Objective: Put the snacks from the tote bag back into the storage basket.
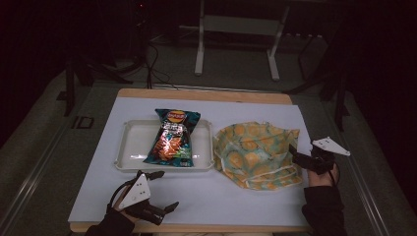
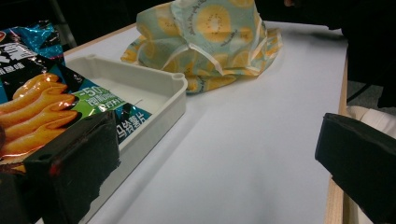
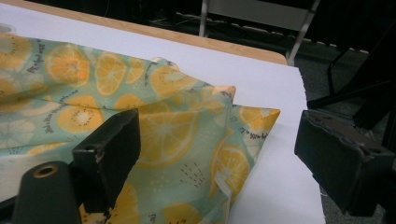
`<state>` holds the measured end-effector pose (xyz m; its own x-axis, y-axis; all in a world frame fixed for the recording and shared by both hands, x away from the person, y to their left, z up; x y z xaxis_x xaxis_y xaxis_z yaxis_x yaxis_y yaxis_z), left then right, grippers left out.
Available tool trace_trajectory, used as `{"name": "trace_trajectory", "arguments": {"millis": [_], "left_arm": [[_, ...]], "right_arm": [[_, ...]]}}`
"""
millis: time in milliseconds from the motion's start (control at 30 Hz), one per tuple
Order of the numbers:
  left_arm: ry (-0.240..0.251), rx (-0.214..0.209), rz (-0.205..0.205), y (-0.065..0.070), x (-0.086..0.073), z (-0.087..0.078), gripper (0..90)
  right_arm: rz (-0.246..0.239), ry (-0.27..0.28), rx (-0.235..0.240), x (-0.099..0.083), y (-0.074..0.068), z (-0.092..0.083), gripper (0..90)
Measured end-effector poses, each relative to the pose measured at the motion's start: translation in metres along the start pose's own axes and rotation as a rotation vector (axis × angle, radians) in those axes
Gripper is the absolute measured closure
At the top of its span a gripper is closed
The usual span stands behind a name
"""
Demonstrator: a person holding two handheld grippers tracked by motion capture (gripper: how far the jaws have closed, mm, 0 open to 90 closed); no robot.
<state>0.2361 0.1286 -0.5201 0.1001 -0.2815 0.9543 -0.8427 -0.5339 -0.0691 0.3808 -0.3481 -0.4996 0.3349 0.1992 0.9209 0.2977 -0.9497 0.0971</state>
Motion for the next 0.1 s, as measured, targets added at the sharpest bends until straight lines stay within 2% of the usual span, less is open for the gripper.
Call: {"name": "trace_trajectory", "arguments": {"millis": [100], "left_arm": [[-0.002, 0.000, 0.002, -0.0001, -0.0001, 0.0001, 0.3]], "right_arm": [[0.004, -0.003, 0.003, -0.0011, 0.0003, 0.0006, 14.3]]}}
Point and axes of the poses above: each handheld gripper's, and its own axes: z roughly forward along the jaws, x roughly out of its top, y roughly to its right, the point moved 5 cm from there along z, roughly forward along the jaws, and after that the axes turned 4 degrees about y, right-handed, at the moved point
